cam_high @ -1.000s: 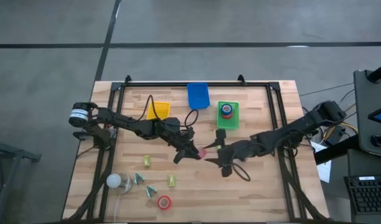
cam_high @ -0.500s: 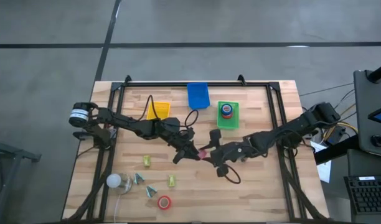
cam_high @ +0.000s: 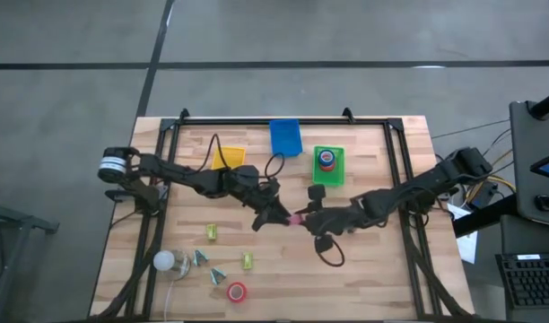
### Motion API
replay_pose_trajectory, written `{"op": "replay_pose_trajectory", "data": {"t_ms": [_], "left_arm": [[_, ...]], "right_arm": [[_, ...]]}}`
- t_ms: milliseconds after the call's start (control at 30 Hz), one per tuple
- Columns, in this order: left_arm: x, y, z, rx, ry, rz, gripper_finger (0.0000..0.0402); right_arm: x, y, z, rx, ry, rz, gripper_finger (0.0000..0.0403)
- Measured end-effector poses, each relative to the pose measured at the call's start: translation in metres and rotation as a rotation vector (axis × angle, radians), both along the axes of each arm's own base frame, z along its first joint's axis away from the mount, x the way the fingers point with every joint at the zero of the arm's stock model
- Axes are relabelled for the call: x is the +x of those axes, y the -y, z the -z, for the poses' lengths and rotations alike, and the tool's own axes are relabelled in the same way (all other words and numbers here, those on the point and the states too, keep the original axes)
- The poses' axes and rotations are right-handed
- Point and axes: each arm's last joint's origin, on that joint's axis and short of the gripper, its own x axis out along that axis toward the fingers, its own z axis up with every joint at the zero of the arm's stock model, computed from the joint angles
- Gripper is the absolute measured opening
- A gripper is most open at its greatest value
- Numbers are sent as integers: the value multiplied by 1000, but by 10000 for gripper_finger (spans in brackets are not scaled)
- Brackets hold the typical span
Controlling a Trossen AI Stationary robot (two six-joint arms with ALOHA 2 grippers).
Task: Pick and place Stapler, Stapler remover, tape
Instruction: Put the pink tape into the green basket
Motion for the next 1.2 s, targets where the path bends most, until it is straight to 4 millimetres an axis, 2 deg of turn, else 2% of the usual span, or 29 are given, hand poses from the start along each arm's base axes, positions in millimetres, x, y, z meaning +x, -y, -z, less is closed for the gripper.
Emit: {"op": "replay_pose_trajectory", "data": {"t_ms": [167,333,500,733,967,1200], "left_arm": [[-1,-8,-4,-3,11,-7,173],[-1,-10,-3,18,15,-31,180],[-1,-9,-3,22,13,-25,179],[-5,-1,-3,22,-18,0,179],[-28,10,-25,49,-53,35,179],[-61,16,-38,64,-127,-1,179]], "right_arm": [[-12,8,6,-30,-87,125,110],[-30,23,1,-66,-137,302,104],[-44,51,-5,-48,-148,512,112],[-50,92,8,8,-222,675,111],[-58,120,32,22,-306,775,126],[-57,133,38,42,-315,729,138]]}}
